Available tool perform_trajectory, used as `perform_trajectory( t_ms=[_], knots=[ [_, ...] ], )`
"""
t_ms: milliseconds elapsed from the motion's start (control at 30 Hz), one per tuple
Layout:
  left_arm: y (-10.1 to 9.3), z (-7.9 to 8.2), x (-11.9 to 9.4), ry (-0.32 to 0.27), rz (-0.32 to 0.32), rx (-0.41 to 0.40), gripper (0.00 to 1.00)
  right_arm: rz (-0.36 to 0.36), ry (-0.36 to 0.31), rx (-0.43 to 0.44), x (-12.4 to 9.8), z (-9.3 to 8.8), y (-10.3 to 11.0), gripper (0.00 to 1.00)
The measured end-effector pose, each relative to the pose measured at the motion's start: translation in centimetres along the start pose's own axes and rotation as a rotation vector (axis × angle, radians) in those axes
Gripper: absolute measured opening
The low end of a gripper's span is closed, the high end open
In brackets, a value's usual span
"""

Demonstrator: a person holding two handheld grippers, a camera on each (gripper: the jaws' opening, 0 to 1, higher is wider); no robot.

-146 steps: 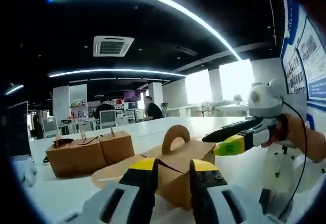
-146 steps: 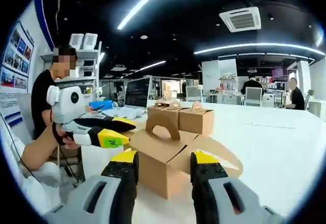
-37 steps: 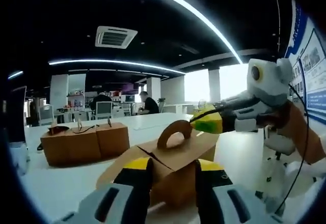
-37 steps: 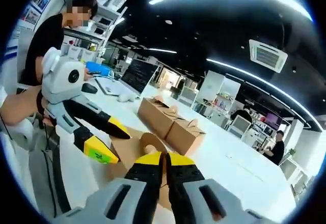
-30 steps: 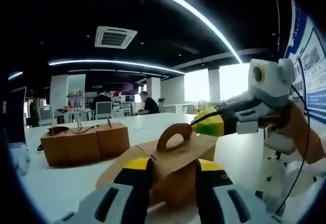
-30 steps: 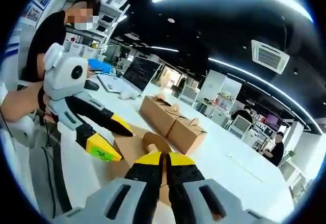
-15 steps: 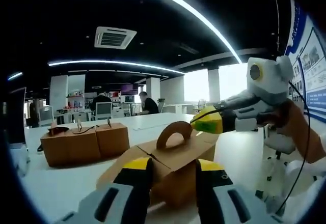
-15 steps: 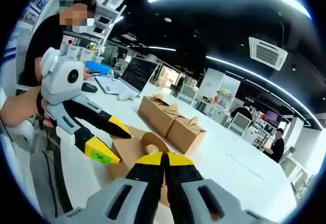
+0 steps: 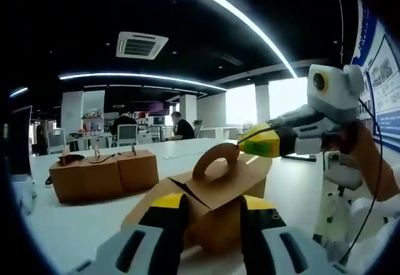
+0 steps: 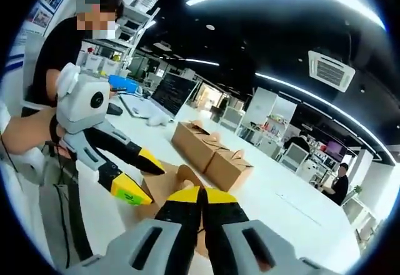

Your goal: Pick up one paper box from the group, open the paper box, and remove the item inside

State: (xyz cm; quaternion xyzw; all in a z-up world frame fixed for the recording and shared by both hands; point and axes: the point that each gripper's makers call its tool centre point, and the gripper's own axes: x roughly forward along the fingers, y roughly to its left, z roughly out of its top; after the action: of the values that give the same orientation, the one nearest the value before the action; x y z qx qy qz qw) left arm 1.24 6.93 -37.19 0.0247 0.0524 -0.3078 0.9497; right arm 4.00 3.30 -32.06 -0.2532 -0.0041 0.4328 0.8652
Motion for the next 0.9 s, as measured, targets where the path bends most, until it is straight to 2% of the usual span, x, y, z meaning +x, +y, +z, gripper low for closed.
perform_trajectory(
  t_ms=[167, 233, 333, 467, 533, 567, 633, 700, 900],
  knots=[
    [0.0, -0.1, 0.1, 0.0, -0.001, -0.009, 0.37, 0.003, -0.005, 0.015, 0.0, 0.1, -0.1, 0.02],
    [0.0, -0.1, 0.1, 0.003, -0.001, -0.018, 0.37, 0.032, -0.059, 0.061, -0.2, 1.1, 0.3, 0.02],
    [-0.1, -0.1, 0.1, 0.005, 0.0, -0.02, 0.37, 0.037, -0.07, 0.063, -0.5, 1.7, 0.4, 0.02],
    [-0.1, -0.2, 0.1, 0.004, 0.0, -0.017, 0.37, -0.008, -0.083, -0.031, -0.6, 2.1, -0.2, 0.02],
    [0.0, -0.2, 0.1, 0.006, 0.001, -0.014, 0.37, -0.02, -0.056, -0.1, -0.6, 1.7, -0.3, 0.03],
    [0.2, -0.2, 0.2, 0.005, 0.0, -0.014, 0.37, -0.019, -0.04, -0.112, -0.5, 1.4, -0.3, 0.05],
    [0.2, -0.2, 0.2, 0.004, -0.001, -0.013, 0.37, -0.001, -0.017, -0.106, -0.1, 0.8, 0.1, 0.23],
    [0.2, -0.2, 0.2, 0.004, -0.002, -0.011, 0.37, 0.025, -0.001, -0.101, 0.4, 0.2, 0.5, 0.33],
    [0.5, -0.1, 0.4, 0.003, -0.002, -0.008, 0.37, 0.029, 0.012, -0.108, 1.1, -0.2, 0.7, 0.32]
  ],
)
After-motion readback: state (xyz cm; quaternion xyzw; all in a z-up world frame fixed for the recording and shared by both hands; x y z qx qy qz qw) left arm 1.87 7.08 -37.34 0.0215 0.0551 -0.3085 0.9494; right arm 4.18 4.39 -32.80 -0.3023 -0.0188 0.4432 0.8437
